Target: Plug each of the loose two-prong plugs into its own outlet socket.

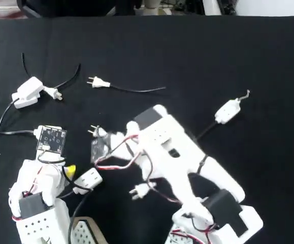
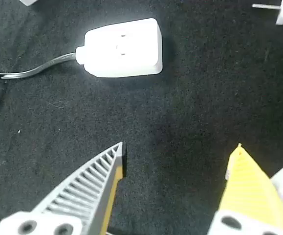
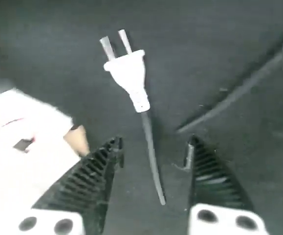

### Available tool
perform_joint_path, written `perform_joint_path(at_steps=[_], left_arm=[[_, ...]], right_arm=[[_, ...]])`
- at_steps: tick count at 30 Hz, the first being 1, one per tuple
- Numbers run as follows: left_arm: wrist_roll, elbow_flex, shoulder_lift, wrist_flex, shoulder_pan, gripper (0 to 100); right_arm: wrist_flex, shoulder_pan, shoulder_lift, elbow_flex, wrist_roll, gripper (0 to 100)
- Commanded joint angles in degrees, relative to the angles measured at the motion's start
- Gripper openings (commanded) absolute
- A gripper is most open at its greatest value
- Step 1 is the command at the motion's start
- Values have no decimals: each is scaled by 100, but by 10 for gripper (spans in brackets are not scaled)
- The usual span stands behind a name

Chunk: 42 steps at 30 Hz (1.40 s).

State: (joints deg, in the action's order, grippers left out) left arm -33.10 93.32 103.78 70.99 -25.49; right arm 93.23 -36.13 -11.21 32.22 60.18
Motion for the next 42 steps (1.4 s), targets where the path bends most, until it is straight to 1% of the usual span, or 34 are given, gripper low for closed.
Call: perform_joint_path(at_steps=[1, 3, 5, 7, 9, 12, 15, 18, 21, 24, 29, 31, 32, 35, 36, 38, 42], left_arm=[[-44, -40, 44, -97, -4, 332], [-44, -40, 44, -97, -22, 332], [-26, -48, 44, -105, -66, 332], [-9, -57, 44, -123, -66, 332], [-9, -57, 44, -123, -66, 332], [-9, -48, 44, -123, -66, 332], [-9, -48, 44, -123, -66, 332], [-9, -40, 44, -114, -66, 332], [-9, -48, 44, -88, -66, 332], [-9, -48, 44, -88, -66, 332], [-9, -40, 44, -88, -66, 332], [-9, -40, 44, -88, -66, 332], [-9, -40, 44, -88, -66, 332], [-26, -40, 44, -79, -66, 332], [-26, -40, 44, -79, -66, 332], [-26, -40, 44, -79, -66, 332], [-26, -40, 44, -79, -66, 332]], right_arm=[[193, -62, -312, -75, 53, 214], [88, 193, -532, -171, 26, 213], [-343, 448, -813, -215, -475, 212], [-1178, 624, -1042, -101, -1345, 212], [-2251, 668, -1253, 286, -2189, 212], [-3701, 316, -1367, 1191, -2971, 212], [-4738, -202, -1262, 1912, -3209, 212], [-5213, -378, -892, 2018, -3200, 213], [-5363, -369, -92, 1543, -3191, 211], [-5371, -308, 945, 866, -3015, 211], [-5204, -185, 2193, -224, -2919, 211], [-4879, -114, 2308, -514, -2919, 202], [-4782, -62, 2325, -593, -2910, 176], [-4730, 79, 2325, -620, -2910, 31], [-4730, 97, 2325, -629, -2910, 9], [-4703, 105, 2325, -629, -2910, 25], [-4695, 105, 2193, -655, -2910, 11]])
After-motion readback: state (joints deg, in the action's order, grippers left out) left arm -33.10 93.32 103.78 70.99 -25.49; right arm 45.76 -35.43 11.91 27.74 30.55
